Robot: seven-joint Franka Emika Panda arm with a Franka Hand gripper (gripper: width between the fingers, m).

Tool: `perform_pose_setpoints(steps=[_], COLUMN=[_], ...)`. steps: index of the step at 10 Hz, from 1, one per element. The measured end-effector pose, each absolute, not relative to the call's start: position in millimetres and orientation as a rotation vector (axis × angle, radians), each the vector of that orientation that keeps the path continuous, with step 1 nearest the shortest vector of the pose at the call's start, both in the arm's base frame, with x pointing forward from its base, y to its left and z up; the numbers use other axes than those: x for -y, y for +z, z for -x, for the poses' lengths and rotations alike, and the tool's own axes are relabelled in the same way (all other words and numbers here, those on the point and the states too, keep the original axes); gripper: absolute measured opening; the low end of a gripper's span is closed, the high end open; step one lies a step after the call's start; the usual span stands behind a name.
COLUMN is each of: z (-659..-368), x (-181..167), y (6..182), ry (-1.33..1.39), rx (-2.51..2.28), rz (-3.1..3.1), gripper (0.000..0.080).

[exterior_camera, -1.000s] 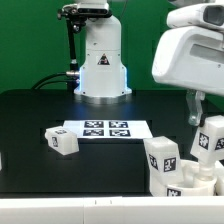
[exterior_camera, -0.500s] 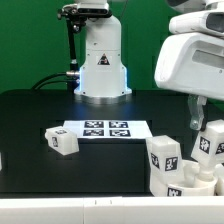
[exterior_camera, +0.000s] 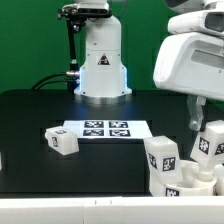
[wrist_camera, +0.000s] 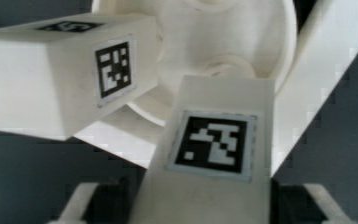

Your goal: Assemble stool

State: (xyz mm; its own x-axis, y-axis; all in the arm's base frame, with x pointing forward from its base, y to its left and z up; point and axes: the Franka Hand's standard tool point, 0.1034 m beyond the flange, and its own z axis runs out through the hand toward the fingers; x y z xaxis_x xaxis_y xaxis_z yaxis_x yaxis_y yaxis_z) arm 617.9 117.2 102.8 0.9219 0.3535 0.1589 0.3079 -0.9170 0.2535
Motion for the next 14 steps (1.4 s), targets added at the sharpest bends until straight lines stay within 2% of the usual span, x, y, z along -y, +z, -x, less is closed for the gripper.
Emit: perform_pose_setpoints(steps=[14], z=[-623], x=[-96], y=[103.6], ry=[0.284], rx=[-0.481], rz=[-2.855], gripper=[0.0363])
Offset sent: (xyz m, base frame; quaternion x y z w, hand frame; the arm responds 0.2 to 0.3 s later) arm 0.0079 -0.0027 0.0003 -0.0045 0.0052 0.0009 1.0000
